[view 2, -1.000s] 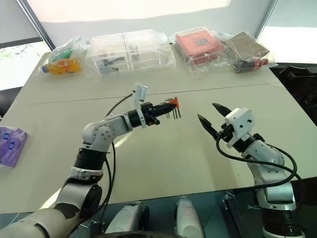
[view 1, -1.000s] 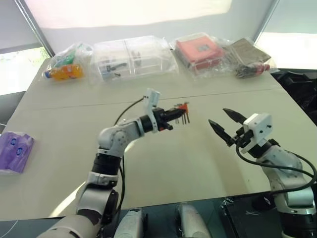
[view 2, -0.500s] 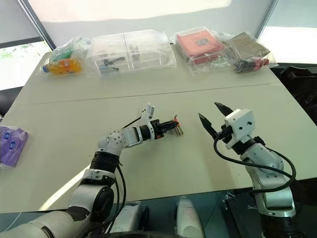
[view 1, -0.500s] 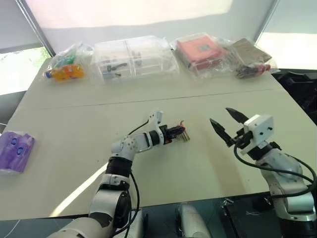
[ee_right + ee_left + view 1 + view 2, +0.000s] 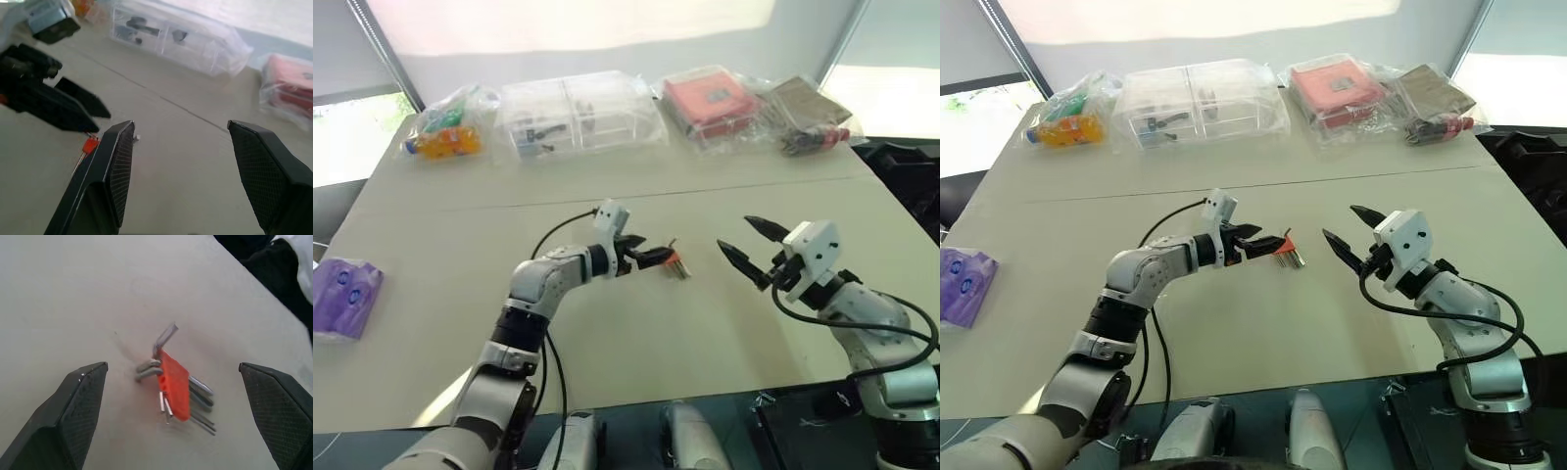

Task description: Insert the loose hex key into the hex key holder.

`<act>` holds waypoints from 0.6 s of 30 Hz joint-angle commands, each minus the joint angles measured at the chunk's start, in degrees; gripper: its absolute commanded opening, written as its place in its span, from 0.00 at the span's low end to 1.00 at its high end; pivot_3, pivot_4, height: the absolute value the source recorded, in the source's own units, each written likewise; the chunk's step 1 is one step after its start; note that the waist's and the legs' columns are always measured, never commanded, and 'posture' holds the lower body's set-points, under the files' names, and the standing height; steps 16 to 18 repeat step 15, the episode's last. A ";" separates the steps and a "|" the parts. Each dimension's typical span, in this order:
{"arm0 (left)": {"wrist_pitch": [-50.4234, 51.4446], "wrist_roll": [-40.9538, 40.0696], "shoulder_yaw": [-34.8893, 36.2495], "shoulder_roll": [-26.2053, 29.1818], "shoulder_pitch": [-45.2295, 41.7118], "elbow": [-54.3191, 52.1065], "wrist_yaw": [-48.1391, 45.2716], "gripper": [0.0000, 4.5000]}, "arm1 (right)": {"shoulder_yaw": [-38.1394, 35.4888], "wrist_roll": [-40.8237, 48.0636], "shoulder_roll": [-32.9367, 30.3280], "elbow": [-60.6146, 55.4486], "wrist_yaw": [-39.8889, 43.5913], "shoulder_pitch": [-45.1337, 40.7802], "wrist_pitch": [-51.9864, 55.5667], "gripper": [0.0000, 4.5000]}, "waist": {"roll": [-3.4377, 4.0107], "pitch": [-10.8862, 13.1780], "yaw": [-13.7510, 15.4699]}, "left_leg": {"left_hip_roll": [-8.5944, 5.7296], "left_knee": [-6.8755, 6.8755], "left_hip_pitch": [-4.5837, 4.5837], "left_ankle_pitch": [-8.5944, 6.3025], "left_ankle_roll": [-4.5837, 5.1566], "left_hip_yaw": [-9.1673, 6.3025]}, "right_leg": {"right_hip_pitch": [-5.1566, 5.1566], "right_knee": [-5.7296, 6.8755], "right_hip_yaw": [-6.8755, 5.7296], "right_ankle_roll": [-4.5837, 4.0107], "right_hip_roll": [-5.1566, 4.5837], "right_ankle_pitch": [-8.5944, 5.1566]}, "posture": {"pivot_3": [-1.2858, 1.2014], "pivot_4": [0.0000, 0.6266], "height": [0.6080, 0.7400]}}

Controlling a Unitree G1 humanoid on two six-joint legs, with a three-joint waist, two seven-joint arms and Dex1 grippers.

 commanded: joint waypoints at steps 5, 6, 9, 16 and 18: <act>-9.75 4.44 -2.18 10.90 -3.13 -9.15 -12.60 0.99 | -0.69 2.66 -12.46 1.31 13.26 -3.55 5.34 0.70 | 0.00 0.01 0.50 | 0.02 0.01 -0.01 -0.02 0.04 0.02 | 0.00 -0.01 0.00 0.00 0.00 0.00 | 0.52 0.24 1.00; -8.40 3.27 -1.56 12.66 -2.41 -10.78 -14.12 0.99 | -0.93 3.15 -14.00 1.36 14.63 -4.08 6.30 0.70 | 0.00 0.01 0.41 | 0.02 -0.01 0.00 -0.04 0.07 0.03 | -0.01 -0.01 0.00 0.00 0.00 0.00 | 0.52 0.24 1.00; -4.53 -0.19 0.34 17.00 -0.21 -14.98 -17.69 0.99 | -1.31 4.58 -18.18 0.76 18.53 -4.73 9.33 0.70 | -0.01 0.01 0.50 | 0.05 -0.01 0.00 -0.17 0.31 0.01 | -0.01 -0.01 0.00 0.00 0.01 0.00 | 0.52 0.24 1.00; 3.85 -8.75 6.48 25.99 5.70 -25.03 -21.80 0.99 | -1.27 4.66 -23.11 0.14 22.71 -7.63 10.56 0.70 | -0.01 0.07 0.28 | 0.09 0.01 -0.03 -0.22 0.39 -0.03 | -0.02 -0.02 -0.02 0.00 0.00 0.00 | 0.52 0.24 1.00; 3.85 -8.75 6.48 25.99 5.70 -25.03 -21.80 0.99 | -1.27 4.66 -23.11 0.14 22.71 -7.63 10.56 0.70 | -0.01 0.07 0.28 | 0.09 0.01 -0.03 -0.22 0.39 -0.03 | -0.02 -0.02 -0.02 0.00 0.00 0.00 | 0.52 0.24 1.00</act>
